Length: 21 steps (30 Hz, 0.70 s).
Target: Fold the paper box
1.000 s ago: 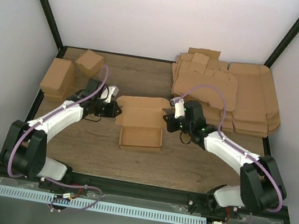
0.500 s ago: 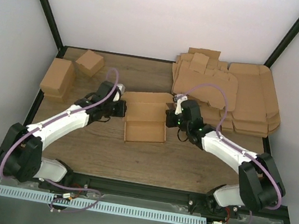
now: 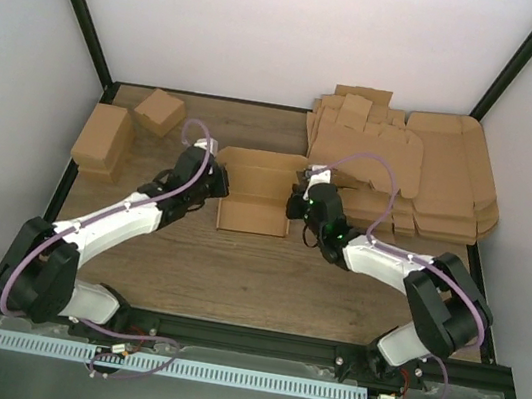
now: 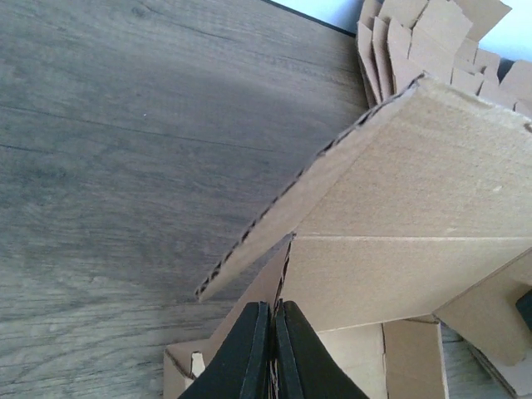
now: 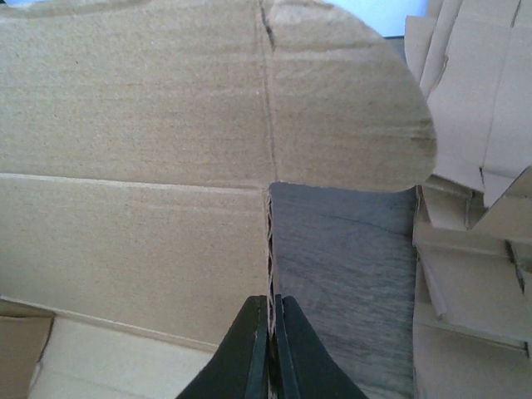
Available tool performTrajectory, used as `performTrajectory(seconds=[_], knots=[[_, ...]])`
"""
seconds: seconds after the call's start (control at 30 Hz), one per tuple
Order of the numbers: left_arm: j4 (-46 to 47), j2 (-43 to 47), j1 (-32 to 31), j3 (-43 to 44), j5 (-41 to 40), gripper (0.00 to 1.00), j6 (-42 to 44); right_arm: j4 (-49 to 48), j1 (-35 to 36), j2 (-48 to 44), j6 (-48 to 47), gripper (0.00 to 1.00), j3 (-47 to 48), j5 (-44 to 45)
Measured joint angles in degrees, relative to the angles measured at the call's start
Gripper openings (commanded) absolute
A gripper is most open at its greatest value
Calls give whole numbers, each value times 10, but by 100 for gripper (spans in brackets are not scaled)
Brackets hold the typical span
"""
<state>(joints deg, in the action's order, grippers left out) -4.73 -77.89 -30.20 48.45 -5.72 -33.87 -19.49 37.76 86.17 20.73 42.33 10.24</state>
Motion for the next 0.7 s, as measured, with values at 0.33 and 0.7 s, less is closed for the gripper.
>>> performTrajectory(seconds=[0.33, 0.7], knots=[[72, -1, -26, -75, -57, 4, -28, -112, 27, 54, 12, 1, -41, 45], [106, -13, -33, -108, -78, 4, -44, -168, 36, 104, 12, 1, -38, 62]])
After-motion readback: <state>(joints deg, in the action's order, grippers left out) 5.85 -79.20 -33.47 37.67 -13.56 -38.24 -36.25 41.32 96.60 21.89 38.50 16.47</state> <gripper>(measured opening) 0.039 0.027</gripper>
